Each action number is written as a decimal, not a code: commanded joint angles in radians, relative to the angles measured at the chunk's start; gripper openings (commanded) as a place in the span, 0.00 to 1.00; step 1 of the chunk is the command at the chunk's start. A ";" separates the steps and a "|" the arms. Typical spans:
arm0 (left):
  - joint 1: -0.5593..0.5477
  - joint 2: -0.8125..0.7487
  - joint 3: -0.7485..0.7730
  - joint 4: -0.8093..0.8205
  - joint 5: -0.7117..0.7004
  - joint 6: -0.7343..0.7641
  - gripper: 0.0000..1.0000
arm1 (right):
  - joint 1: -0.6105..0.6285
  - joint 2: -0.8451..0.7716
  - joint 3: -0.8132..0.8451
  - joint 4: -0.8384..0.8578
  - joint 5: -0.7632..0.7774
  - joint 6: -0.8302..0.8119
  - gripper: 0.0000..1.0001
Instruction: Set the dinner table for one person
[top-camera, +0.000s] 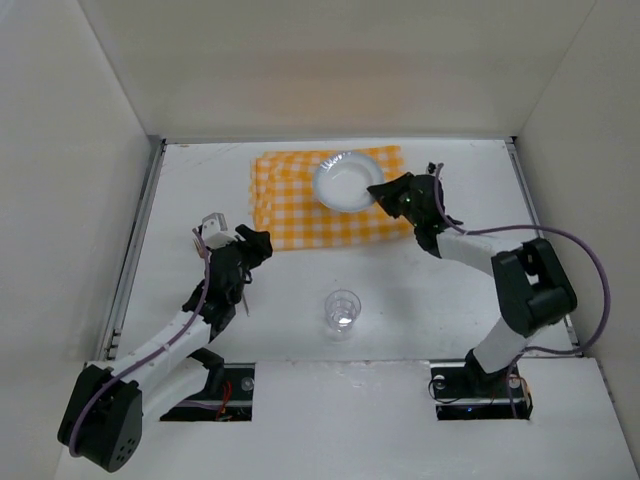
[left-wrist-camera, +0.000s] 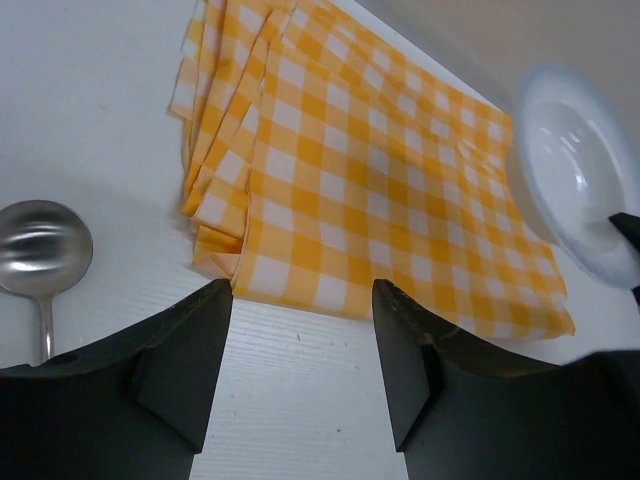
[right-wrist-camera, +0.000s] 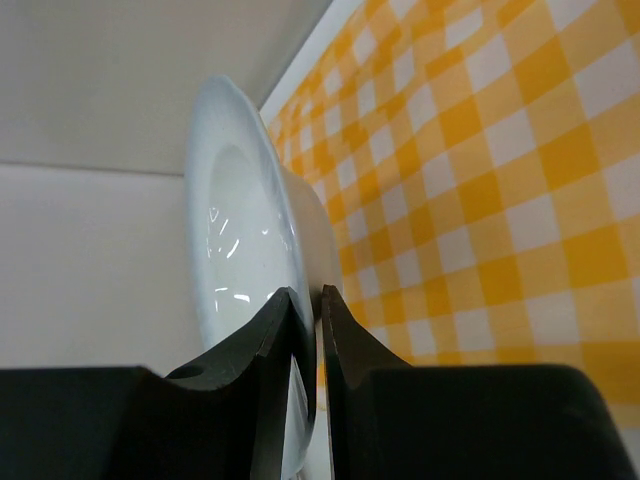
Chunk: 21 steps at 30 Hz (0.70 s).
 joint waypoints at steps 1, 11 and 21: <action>0.010 -0.021 -0.019 0.073 -0.008 0.010 0.56 | 0.015 0.066 0.124 0.145 -0.036 0.059 0.05; 0.016 0.011 -0.014 0.076 -0.003 0.003 0.57 | 0.038 0.284 0.225 0.108 -0.029 0.042 0.06; 0.017 0.041 -0.011 0.089 -0.003 0.003 0.57 | 0.049 0.344 0.198 0.109 -0.001 0.031 0.34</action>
